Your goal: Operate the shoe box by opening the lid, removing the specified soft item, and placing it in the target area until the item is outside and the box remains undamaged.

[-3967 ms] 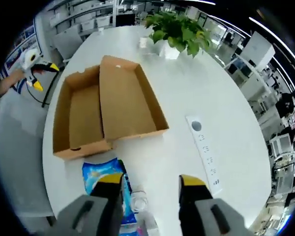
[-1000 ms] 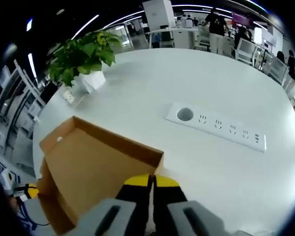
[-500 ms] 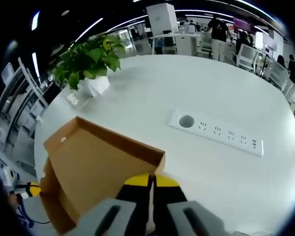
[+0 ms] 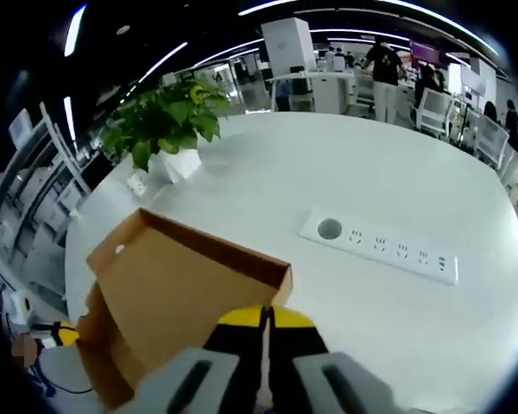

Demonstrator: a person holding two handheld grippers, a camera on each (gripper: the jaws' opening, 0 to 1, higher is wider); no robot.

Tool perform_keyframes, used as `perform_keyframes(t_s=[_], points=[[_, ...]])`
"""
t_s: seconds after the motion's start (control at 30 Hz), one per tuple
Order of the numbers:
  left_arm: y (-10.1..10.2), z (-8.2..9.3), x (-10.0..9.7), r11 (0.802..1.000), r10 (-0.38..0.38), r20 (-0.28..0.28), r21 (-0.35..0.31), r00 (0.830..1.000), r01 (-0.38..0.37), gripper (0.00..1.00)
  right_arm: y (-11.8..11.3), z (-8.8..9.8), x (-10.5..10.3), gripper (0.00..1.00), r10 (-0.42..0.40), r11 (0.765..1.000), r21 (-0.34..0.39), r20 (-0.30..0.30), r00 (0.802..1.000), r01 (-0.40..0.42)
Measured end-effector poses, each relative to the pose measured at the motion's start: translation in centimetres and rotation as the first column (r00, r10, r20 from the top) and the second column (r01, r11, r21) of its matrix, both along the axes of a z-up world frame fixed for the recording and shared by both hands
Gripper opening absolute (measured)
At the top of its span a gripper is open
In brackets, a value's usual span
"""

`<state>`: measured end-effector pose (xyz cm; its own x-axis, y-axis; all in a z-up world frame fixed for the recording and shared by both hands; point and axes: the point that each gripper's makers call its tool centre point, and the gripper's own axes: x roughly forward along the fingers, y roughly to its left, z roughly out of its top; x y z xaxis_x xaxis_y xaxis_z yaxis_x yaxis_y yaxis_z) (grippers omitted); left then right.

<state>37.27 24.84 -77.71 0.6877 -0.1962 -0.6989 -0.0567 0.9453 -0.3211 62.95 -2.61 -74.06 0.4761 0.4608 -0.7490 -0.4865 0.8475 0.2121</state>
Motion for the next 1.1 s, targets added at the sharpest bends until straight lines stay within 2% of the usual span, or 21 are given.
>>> perform_keyframes(t_s=[0.53, 1.1], points=[[0.1, 0.0, 0.2, 1.0, -0.001, 0.002, 0.001, 1.0, 0.001, 0.02, 0.1, 3.0, -0.7, 0.0, 0.017, 1.0, 0.021, 0.061, 0.998, -0.019], [0.0, 0.2, 0.2, 1.0, 0.0, 0.009, -0.021, 1.0, 0.0, 0.02, 0.5, 6.5, -2.3, 0.0, 0.009, 0.997, 0.07, 0.129, 0.992, -0.018]])
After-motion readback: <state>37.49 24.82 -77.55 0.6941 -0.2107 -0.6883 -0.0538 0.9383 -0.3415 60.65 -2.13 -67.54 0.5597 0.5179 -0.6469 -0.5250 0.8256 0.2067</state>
